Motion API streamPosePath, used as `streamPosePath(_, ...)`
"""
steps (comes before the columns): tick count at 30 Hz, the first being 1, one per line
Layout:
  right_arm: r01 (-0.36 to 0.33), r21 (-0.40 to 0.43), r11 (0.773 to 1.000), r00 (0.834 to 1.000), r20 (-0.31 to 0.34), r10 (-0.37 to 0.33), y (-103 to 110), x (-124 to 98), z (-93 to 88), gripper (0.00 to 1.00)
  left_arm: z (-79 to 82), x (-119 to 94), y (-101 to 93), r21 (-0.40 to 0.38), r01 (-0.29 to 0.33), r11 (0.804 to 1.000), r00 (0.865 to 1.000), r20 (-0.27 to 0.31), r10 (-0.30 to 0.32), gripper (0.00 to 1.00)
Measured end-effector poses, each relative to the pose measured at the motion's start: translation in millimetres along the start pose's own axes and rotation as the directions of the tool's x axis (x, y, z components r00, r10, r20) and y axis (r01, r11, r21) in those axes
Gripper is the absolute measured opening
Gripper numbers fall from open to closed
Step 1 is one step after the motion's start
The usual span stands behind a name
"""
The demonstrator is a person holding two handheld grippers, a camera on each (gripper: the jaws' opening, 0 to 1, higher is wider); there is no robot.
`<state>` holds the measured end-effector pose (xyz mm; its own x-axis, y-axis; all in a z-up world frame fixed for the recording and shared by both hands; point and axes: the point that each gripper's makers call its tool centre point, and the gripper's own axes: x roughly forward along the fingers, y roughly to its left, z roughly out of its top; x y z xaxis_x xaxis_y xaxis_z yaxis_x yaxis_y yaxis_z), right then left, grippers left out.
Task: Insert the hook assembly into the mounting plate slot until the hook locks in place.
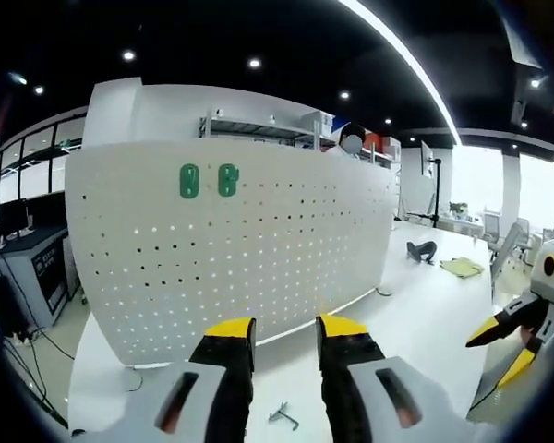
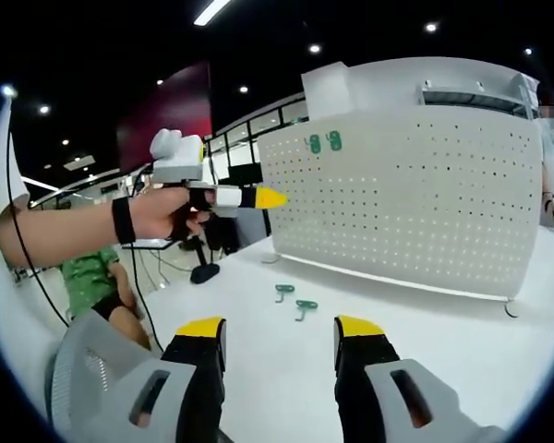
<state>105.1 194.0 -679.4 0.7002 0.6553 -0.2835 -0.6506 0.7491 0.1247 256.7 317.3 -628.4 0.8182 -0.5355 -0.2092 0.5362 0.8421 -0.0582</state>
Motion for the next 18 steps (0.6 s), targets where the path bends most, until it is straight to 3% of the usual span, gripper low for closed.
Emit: streamPosePath(18, -0.009, -0.007, 1.0, 0.999, -0.033, 0.009, 6.9, 0.7, -6.7, 0.46, -46.5, -9.4, 15.0, -0.012, -0.012, 1.0, 0.997, -0.076, 0.011, 0.26)
